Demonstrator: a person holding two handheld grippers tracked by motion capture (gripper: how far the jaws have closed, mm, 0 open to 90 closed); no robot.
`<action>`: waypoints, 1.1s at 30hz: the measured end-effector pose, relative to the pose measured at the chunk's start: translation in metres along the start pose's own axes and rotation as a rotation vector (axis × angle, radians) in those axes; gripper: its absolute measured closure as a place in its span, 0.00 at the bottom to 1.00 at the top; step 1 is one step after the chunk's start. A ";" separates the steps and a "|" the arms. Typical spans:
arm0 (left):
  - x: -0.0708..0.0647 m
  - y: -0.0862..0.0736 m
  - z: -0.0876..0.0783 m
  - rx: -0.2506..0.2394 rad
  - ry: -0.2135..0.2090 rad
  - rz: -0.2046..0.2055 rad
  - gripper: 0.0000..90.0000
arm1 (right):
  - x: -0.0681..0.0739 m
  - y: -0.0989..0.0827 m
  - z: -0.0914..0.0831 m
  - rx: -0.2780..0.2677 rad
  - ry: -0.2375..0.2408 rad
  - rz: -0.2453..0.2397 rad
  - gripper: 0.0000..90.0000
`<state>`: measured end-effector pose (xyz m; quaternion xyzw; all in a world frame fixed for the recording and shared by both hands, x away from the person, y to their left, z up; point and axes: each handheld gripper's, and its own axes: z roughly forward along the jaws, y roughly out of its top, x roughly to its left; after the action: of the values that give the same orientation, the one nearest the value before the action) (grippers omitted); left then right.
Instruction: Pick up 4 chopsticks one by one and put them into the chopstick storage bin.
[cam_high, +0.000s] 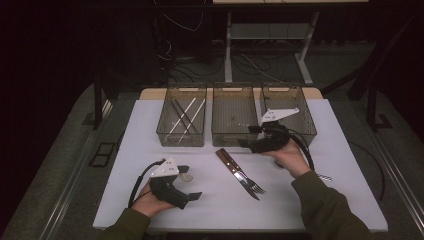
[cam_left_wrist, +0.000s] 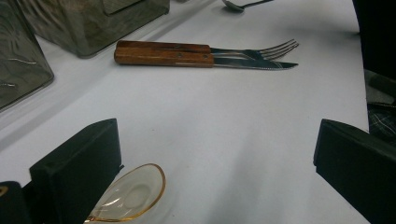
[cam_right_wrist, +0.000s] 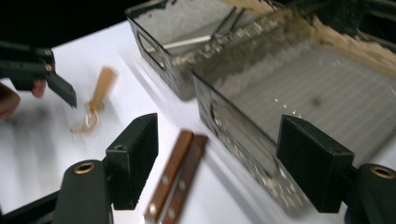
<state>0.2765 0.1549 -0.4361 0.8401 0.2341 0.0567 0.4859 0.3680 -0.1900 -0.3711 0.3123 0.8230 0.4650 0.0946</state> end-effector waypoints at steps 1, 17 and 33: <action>0.000 0.000 0.000 0.001 0.003 -0.003 0.00 | -0.001 -0.003 -0.003 0.004 -0.005 0.001 0.33; 0.000 0.000 0.000 0.001 0.008 -0.006 0.00 | -0.025 -0.054 -0.058 0.007 -0.068 0.074 0.37; -0.001 0.000 0.000 0.000 0.009 -0.006 0.00 | -0.040 -0.094 -0.075 0.066 -0.099 0.112 0.41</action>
<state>0.2757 0.1548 -0.4358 0.8393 0.2386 0.0590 0.4850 0.3265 -0.3020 -0.4129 0.3835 0.8132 0.4263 0.0989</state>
